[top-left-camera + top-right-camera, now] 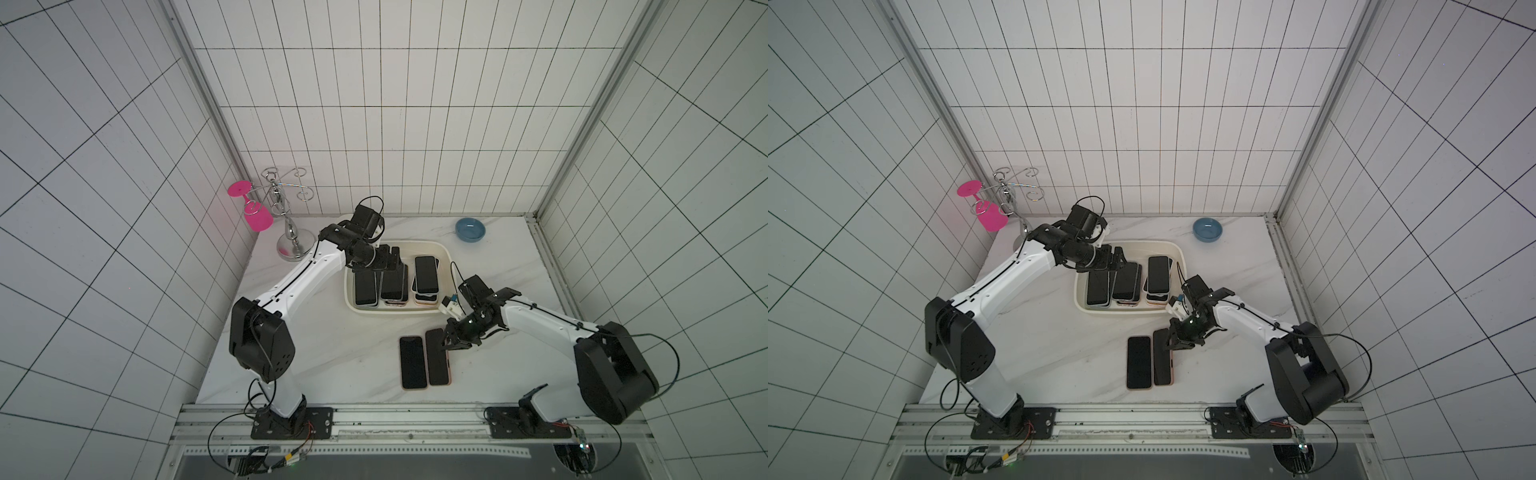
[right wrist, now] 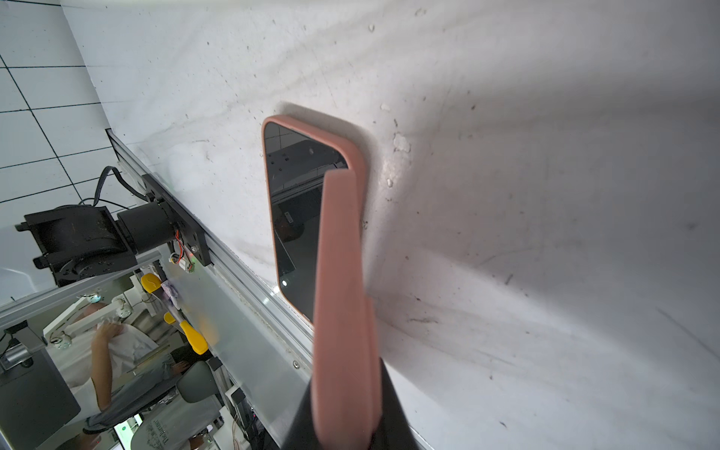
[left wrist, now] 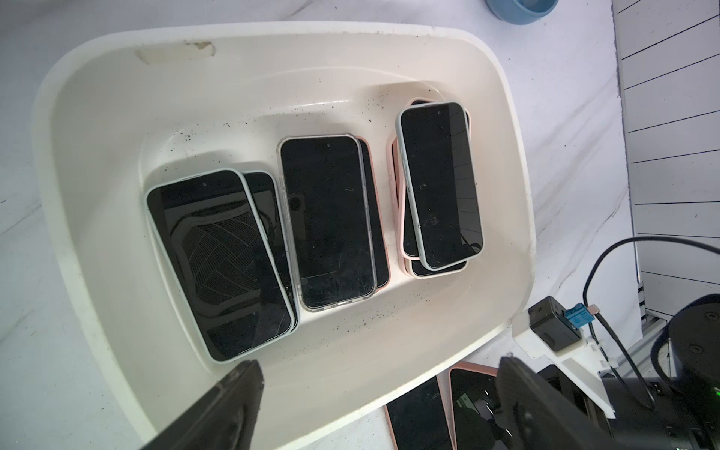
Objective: Take the phone out of the storage box
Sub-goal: Place the phone at the center of the board.
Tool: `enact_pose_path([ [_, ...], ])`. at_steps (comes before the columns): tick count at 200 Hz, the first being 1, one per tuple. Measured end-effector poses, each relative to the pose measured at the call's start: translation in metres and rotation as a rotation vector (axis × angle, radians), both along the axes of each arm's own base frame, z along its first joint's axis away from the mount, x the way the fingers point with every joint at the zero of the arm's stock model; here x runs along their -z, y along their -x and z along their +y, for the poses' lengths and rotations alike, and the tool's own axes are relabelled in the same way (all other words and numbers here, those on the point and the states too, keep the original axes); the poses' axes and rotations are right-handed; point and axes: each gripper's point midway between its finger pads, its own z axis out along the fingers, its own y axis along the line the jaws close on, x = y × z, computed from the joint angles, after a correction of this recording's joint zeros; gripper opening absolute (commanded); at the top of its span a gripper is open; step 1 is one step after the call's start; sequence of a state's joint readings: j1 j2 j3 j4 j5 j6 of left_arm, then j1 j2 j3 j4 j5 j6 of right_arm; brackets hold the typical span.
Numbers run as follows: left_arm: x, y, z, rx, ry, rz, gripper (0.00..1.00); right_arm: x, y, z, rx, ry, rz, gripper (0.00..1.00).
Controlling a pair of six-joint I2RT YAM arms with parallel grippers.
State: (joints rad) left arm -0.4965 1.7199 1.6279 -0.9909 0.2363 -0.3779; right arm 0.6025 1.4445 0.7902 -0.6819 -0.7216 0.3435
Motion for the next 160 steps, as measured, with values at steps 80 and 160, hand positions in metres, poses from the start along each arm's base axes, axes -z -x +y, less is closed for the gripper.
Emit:
enact_pose_path([
  [80, 0.007, 0.001, -0.001, 0.003, -0.011, 0.014, 0.98, 0.015, 0.025, -0.017, 0.044, 0.091, 0.139, 0.17],
  [160, 0.013, 0.000, 0.001, -0.005, -0.033, 0.016, 0.98, 0.015, 0.020, -0.018, 0.078, 0.094, 0.146, 0.04],
])
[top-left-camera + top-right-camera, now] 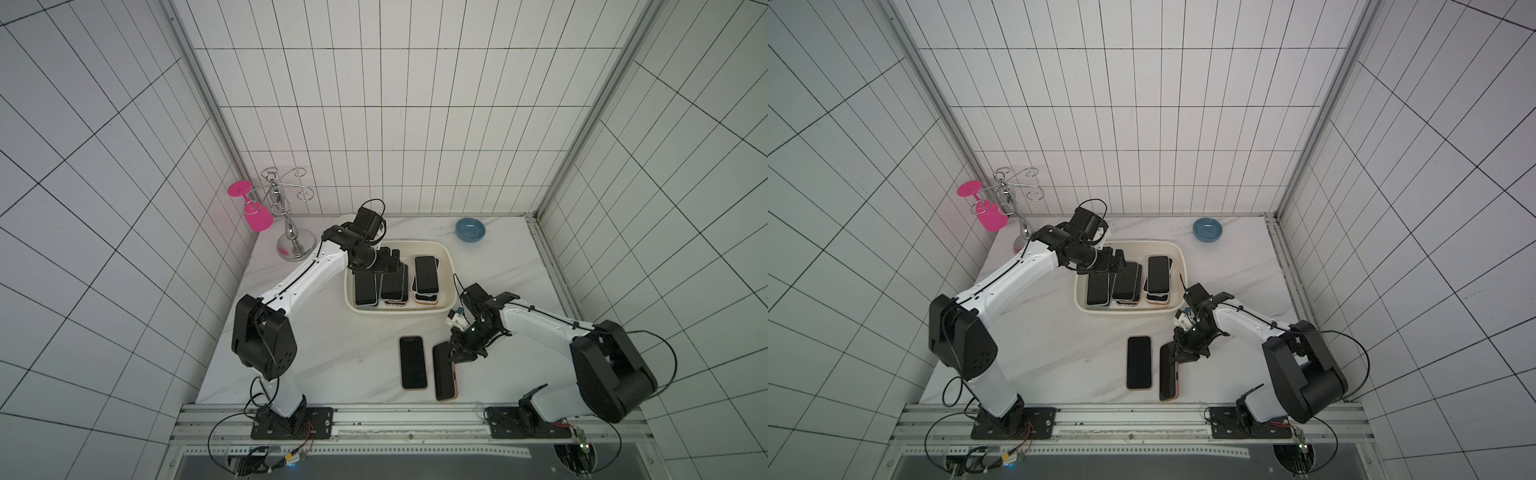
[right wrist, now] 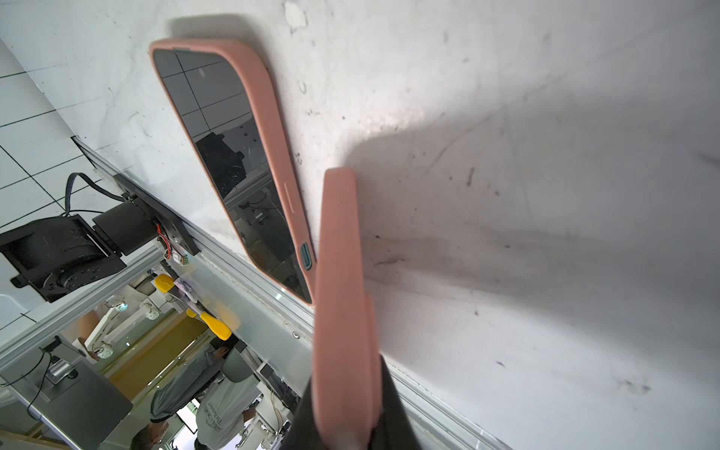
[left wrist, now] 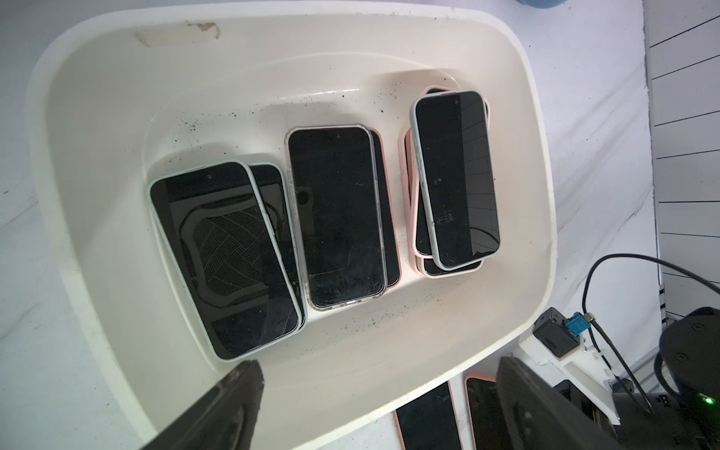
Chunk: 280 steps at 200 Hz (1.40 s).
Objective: Take the phone out of the storage box
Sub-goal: Place the phone at the center of the board.
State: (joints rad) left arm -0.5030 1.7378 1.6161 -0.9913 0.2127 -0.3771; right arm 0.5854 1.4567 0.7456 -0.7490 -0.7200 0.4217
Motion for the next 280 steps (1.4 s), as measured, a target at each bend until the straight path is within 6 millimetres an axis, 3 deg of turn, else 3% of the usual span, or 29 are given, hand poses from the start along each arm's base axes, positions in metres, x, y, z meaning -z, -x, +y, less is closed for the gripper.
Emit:
enact_pose_path([
  [46, 0.006, 0.000, 0.001, -0.003, -0.012, 0.010, 0.98, 0.000, -0.017, 0.001, 0.047, -0.019, -0.007, 0.03],
  [81, 0.010, 0.000, 0.002, -0.004, -0.020, 0.019, 0.98, 0.000, -0.016, 0.002, 0.053, -0.032, 0.025, 0.07],
  [98, 0.010, 0.000, 0.002, -0.005, -0.021, 0.018, 0.98, 0.001, -0.015, 0.003, 0.058, -0.041, 0.042, 0.14],
  [141, 0.014, 0.001, 0.003, -0.005, -0.028, 0.023, 0.98, 0.006, -0.018, 0.005, 0.077, -0.032, 0.056, 0.43],
  [198, 0.028, 0.006, 0.003, -0.001, -0.058, 0.048, 0.98, 0.013, -0.026, 0.005, 0.099, -0.029, 0.032, 0.57],
  [237, 0.031, 0.007, 0.004, -0.003, -0.068, 0.053, 0.98, 0.013, -0.033, 0.001, 0.143, -0.038, 0.005, 0.72],
  [280, 0.035, 0.008, 0.006, -0.007, -0.094, 0.047, 0.98, 0.003, -0.034, -0.013, 0.197, -0.040, -0.040, 0.71],
])
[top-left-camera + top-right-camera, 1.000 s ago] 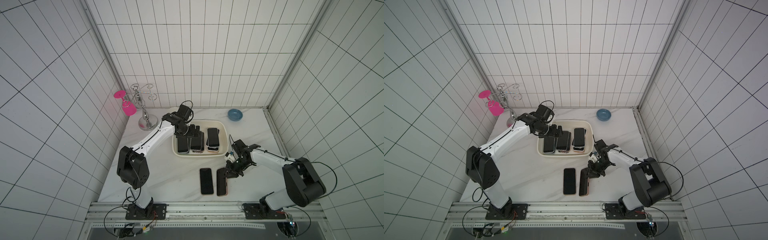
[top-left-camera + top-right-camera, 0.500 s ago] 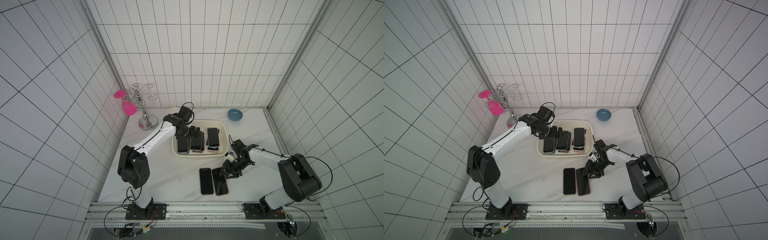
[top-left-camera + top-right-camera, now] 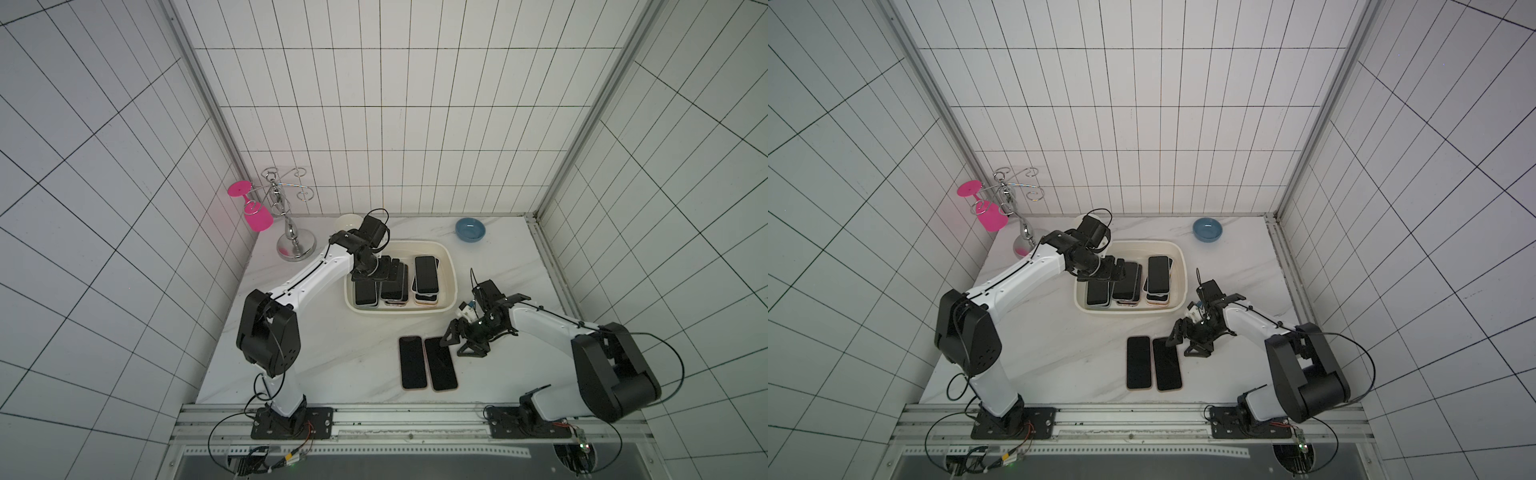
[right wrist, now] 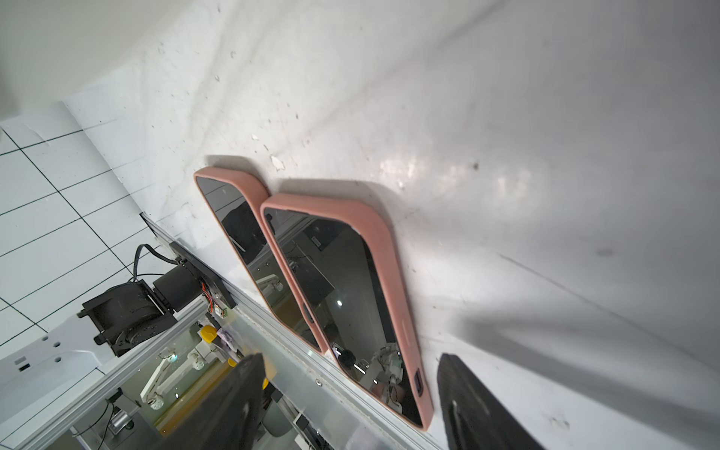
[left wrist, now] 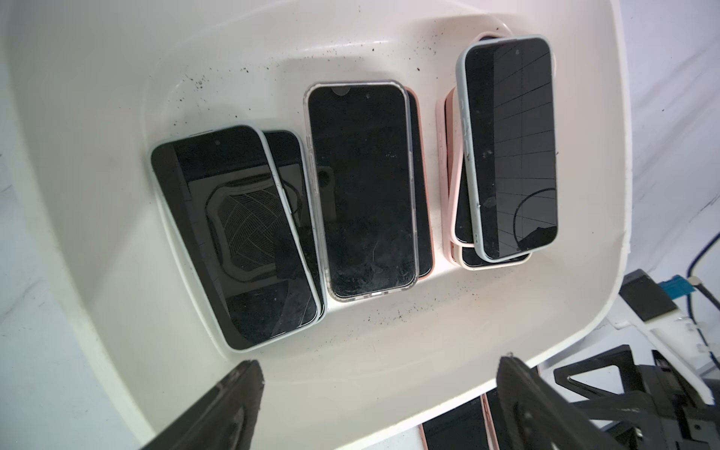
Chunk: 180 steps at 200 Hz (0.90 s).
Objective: Take the phone out of the storage box
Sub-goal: Place the phone at the center of the board.
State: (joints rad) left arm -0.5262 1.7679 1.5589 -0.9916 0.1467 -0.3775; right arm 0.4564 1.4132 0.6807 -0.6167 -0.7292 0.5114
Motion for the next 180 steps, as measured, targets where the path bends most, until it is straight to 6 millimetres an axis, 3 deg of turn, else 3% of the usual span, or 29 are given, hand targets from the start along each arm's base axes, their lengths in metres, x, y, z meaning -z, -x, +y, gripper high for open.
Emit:
enact_pose_path([
  [69, 0.014, 0.003, 0.005, -0.026, -0.056, 0.024, 0.98, 0.008, 0.036, -0.011, 0.039, 0.033, 0.083, 0.71],
  [127, 0.017, 0.005, 0.005, -0.026, -0.062, 0.028, 0.98, 0.012, 0.048, 0.001, 0.067, 0.045, 0.120, 0.71],
  [180, 0.023, 0.011, 0.003, -0.014, -0.072, 0.042, 0.98, 0.013, 0.046, 0.004, 0.105, 0.062, 0.132, 0.71],
])
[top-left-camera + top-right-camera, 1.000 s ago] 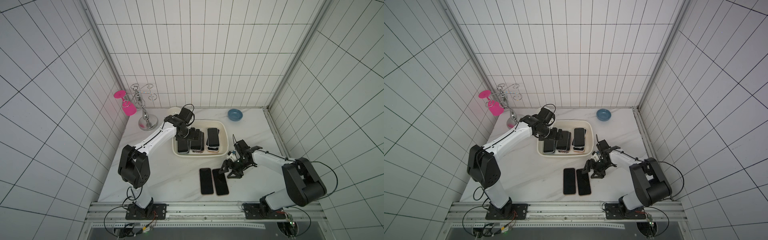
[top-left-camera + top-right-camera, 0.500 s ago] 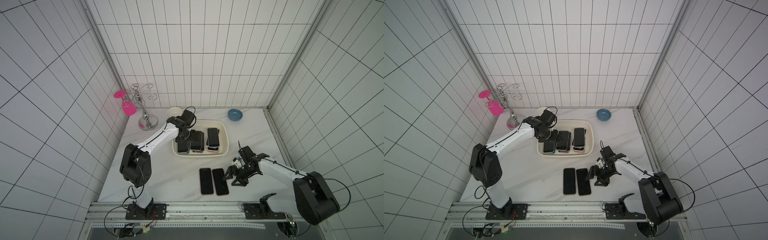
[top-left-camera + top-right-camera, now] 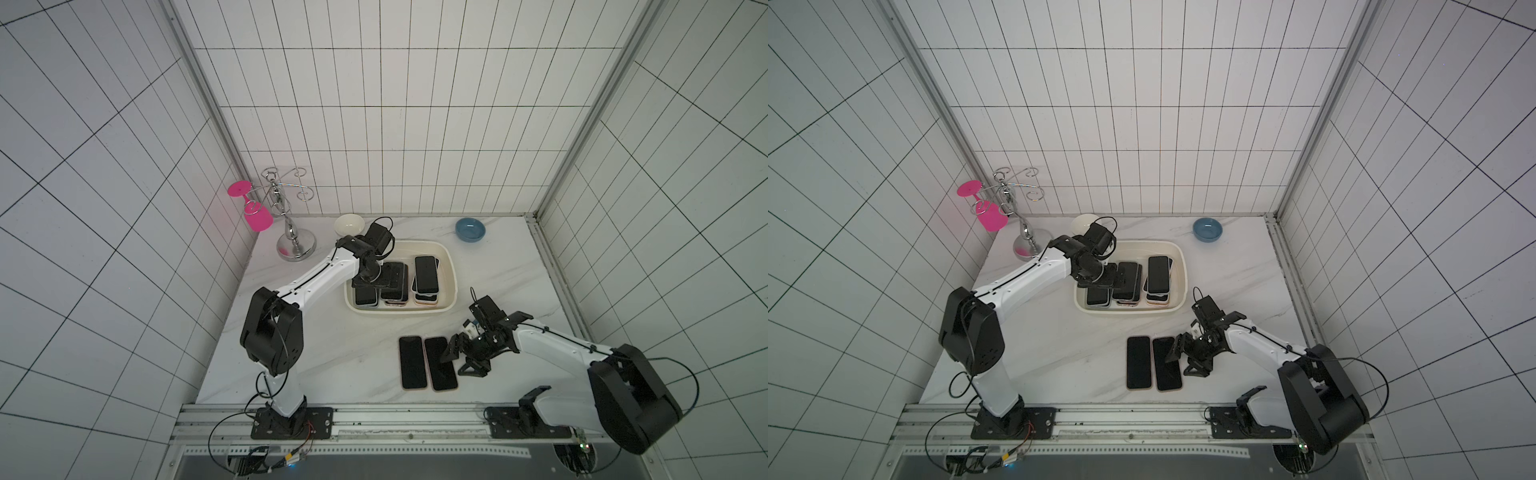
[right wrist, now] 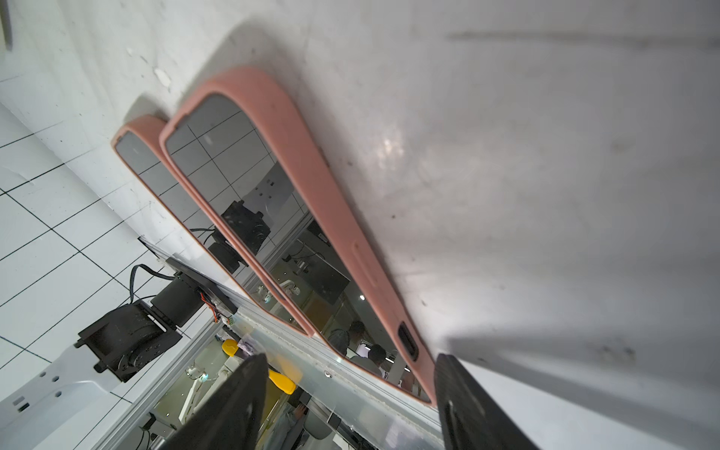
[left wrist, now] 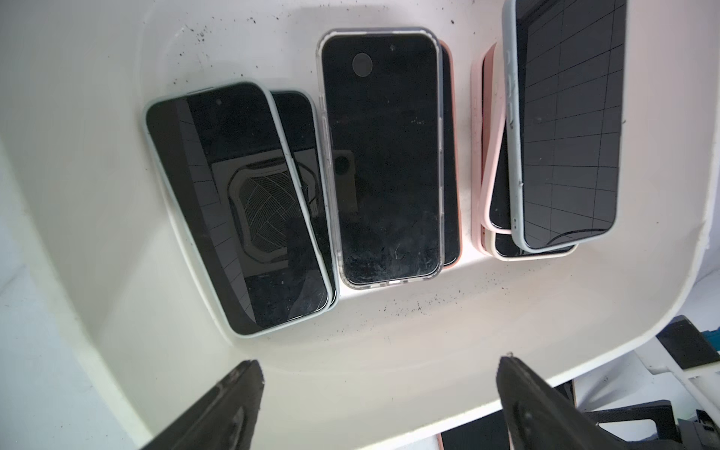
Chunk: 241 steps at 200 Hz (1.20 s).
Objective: Take the phone out of the storage box
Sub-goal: Place the phone at the center of the board.
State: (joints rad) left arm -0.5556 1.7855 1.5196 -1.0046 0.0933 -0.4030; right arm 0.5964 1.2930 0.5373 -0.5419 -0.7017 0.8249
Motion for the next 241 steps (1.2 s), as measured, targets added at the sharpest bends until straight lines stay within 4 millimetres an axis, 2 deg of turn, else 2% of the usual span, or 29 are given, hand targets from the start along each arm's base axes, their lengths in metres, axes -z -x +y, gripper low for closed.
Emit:
enact_pose_path([
  [69, 0.001, -0.001, 0.003, -0.004, -0.019, -0.010, 0.98, 0.001, 0.003, 0.011, 0.023, 0.008, 0.019, 0.70],
  [109, 0.001, -0.002, 0.004, -0.007, -0.026, -0.013, 0.98, 0.001, 0.002, 0.010, 0.054, 0.011, 0.017, 0.70],
  [148, -0.002, -0.006, 0.007, -0.020, -0.052, -0.032, 0.98, -0.014, -0.003, -0.002, 0.078, 0.022, -0.058, 0.71],
  [171, -0.009, -0.020, 0.004, -0.043, -0.075, -0.068, 0.98, -0.023, -0.003, -0.015, 0.050, 0.094, -0.095, 0.71],
  [200, -0.007, -0.037, -0.002, -0.061, -0.094, -0.089, 0.98, -0.053, -0.029, -0.027, -0.003, 0.186, -0.233, 0.71],
  [221, -0.006, -0.043, -0.007, -0.070, -0.092, -0.099, 0.98, -0.084, -0.065, -0.033, -0.051, 0.290, -0.375, 0.74],
  [241, -0.008, -0.045, -0.008, -0.087, -0.074, -0.109, 0.98, -0.106, -0.104, -0.030, -0.111, 0.368, -0.482, 0.77],
])
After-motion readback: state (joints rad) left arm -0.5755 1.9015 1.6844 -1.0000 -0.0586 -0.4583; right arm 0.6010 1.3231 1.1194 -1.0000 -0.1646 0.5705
